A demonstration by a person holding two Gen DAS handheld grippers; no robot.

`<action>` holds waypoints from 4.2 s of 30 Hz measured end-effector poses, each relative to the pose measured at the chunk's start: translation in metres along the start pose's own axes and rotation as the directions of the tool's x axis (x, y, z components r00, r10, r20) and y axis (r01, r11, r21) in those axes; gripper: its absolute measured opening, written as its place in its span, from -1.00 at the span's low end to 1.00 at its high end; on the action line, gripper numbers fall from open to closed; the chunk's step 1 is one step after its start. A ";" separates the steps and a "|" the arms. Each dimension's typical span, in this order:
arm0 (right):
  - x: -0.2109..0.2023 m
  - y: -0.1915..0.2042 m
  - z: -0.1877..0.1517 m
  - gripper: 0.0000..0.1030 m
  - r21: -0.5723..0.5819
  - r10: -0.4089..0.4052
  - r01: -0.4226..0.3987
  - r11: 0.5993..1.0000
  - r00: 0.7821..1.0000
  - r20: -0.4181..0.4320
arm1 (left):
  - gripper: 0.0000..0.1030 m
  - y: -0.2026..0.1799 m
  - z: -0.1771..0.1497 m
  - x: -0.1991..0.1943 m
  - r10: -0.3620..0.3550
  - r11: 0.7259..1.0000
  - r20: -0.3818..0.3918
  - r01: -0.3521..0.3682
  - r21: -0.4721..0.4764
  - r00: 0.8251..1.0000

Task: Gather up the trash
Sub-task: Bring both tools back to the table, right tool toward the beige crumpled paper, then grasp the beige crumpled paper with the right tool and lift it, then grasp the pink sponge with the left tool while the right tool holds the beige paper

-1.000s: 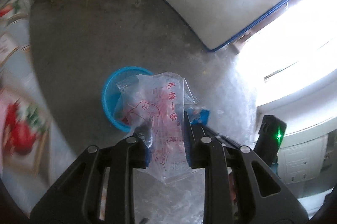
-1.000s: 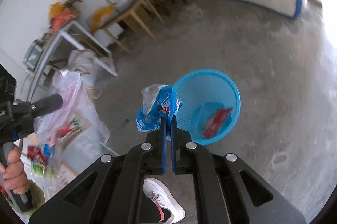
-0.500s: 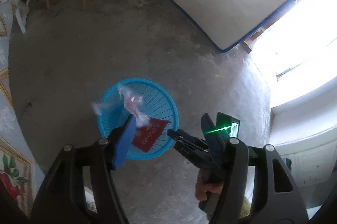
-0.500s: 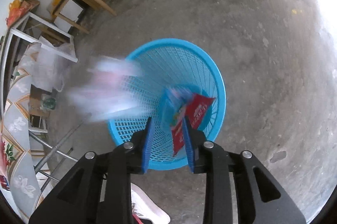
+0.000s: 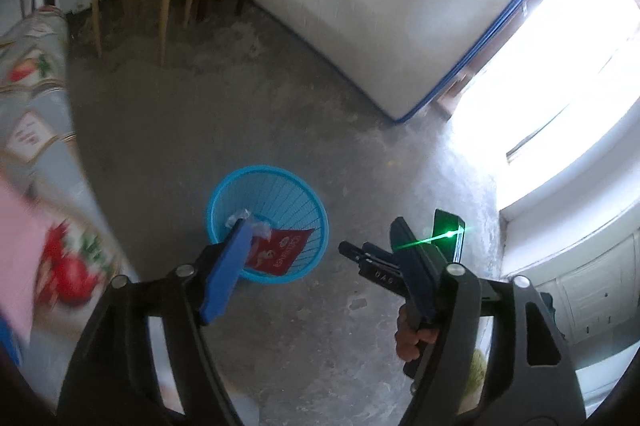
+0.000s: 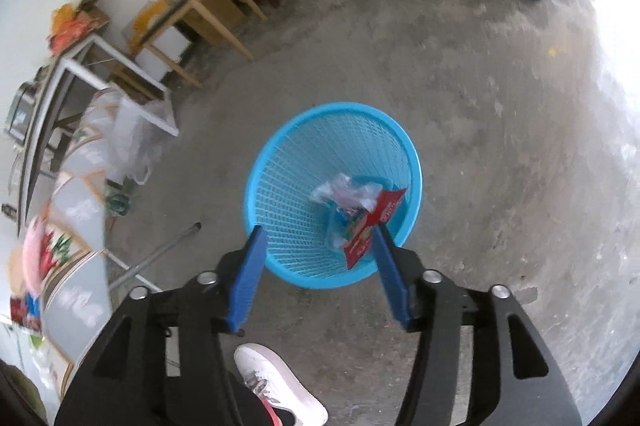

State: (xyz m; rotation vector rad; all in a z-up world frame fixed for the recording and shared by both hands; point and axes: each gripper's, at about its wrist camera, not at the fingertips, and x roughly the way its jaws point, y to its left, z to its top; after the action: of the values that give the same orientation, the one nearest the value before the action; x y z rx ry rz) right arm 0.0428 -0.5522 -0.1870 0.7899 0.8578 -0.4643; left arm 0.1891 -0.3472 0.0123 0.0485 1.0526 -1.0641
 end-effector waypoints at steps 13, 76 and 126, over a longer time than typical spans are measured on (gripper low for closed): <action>-0.125 0.140 -0.034 0.87 -0.345 -0.070 0.143 0.928 0.974 0.215 | 0.63 0.036 -0.135 -0.170 0.178 0.975 0.244 -0.137 -0.174 0.953; 0.011 0.499 -0.021 -0.90 -0.404 0.312 -0.444 0.800 0.882 -0.353 | 0.83 0.171 -0.234 -0.297 0.456 0.888 0.472 -0.419 -0.189 0.754; -0.070 0.240 0.033 -0.90 -0.053 0.451 -0.463 0.885 0.879 -0.157 | 0.82 0.194 -0.007 -0.019 0.438 0.899 -0.168 -0.426 0.105 0.883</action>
State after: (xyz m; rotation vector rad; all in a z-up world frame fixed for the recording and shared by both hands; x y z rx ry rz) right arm 0.1733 -0.4217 -0.0150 0.9184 0.7826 0.0526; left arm 0.3243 -0.2283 -0.0614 0.4277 1.1100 -0.6927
